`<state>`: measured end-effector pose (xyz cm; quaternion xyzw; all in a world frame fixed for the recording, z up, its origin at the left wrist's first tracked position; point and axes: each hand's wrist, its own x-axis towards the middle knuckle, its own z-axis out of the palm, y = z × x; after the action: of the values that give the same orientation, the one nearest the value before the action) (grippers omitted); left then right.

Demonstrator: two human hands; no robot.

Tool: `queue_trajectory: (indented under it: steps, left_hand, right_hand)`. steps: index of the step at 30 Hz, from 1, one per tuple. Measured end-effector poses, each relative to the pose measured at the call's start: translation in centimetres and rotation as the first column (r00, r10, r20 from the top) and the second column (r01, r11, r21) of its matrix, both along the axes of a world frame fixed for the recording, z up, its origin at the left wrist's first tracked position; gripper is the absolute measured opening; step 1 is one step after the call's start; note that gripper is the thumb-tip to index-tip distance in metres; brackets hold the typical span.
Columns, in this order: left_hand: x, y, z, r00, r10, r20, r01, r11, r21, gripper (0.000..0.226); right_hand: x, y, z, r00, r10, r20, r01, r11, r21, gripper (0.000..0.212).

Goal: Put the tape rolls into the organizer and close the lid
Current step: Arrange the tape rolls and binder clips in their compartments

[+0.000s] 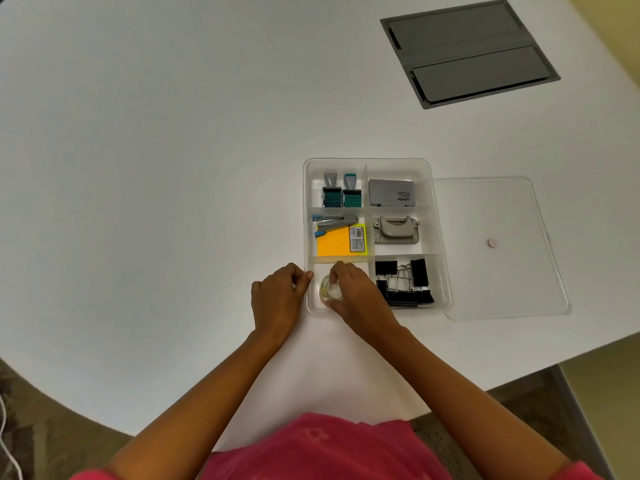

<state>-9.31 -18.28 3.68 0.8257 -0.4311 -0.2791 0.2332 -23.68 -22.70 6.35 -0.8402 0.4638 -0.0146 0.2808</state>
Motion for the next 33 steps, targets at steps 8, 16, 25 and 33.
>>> queue_trajectory:
  steps: [8,16,25,33]
  left_hand:
    - [-0.1,0.0,0.4,1.000,-0.010,0.025,0.009,0.999,0.034,0.031]
    - [-0.2,0.1,0.2,1.000,-0.006,0.018,0.006,0.999,0.041,0.033]
    - [0.0,0.1,-0.1,1.000,-0.021,0.020,0.020,0.999,0.043,0.033]
    - [0.0,0.1,-0.6,0.999,-0.027,0.026,0.026,0.999,0.034,0.033]
  right_hand:
    - [1.5,-1.3,-0.7,0.963,0.132,-0.233,-0.109,0.988,0.111,0.056]
    - [1.4,-2.0,-1.2,0.965,0.133,-0.226,-0.094,0.980,0.177,0.055]
    - [1.7,-1.8,-1.2,0.957,0.194,-0.213,-0.171,0.978,0.122,0.040]
    - [1.6,-1.2,-1.1,0.906,0.313,-0.286,-0.320,0.947,0.024,0.043]
